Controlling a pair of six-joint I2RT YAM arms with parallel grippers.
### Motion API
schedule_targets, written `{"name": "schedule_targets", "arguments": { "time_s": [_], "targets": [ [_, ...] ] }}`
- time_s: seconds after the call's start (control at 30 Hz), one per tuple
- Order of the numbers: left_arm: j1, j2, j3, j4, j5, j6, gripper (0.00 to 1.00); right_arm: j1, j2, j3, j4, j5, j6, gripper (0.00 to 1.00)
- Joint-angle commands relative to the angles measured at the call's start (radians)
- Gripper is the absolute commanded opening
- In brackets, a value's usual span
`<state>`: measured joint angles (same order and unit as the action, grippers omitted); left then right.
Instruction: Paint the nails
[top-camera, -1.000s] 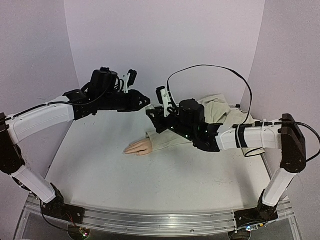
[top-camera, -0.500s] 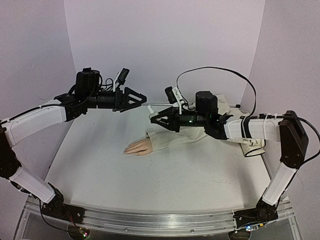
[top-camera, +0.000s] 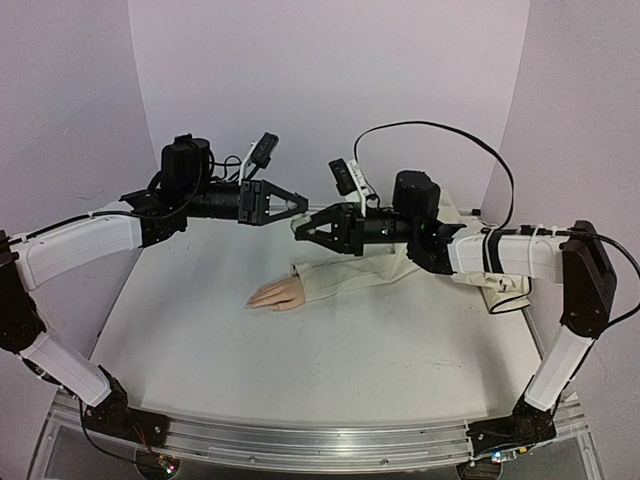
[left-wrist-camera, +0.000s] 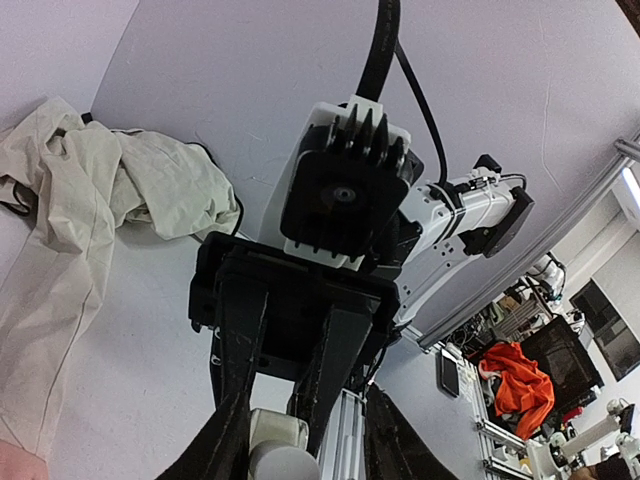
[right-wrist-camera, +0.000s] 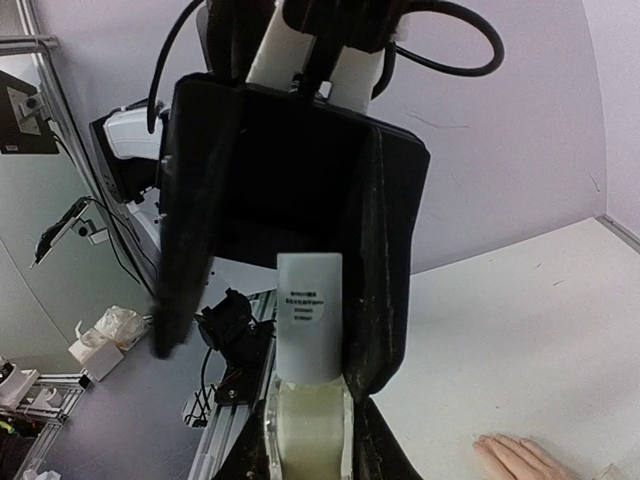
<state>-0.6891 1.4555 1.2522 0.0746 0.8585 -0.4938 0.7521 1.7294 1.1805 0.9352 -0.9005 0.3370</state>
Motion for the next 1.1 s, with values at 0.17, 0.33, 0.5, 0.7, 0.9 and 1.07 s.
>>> {"name": "schedule_targets", "arguments": {
  "time_s": [0.17, 0.33, 0.5, 0.7, 0.9, 1.07],
  "targets": [
    [-0.010, -0.045, -0.010, 0.050, -0.092, 0.029, 0.05, -0.005, -0.019, 0.007, 0.121, 0.041, 0.034, 0.00],
    [-0.015, -0.043, 0.010, -0.078, -0.309, 0.027, 0.00, 0.044, -0.060, 0.014, -0.096, 0.574, -0.133, 0.00],
    [-0.029, 0.006, 0.111, -0.340, -0.586, -0.007, 0.00, 0.239, 0.082, 0.054, 0.010, 1.809, -0.455, 0.00],
    [-0.027, 0.006, 0.137, -0.364, -0.543, -0.002, 0.11, 0.235, 0.075, 0.064, 0.005, 1.361, -0.411, 0.00],
    [0.020, -0.055, 0.071, -0.268, -0.366, -0.001, 0.62, 0.107, -0.006, 0.025, -0.036, 0.639, -0.249, 0.00],
    [0.060, -0.114, -0.012, -0.113, -0.203, 0.014, 0.79, 0.011, -0.028, 0.028, -0.017, 0.132, -0.100, 0.00]
  ]
}}
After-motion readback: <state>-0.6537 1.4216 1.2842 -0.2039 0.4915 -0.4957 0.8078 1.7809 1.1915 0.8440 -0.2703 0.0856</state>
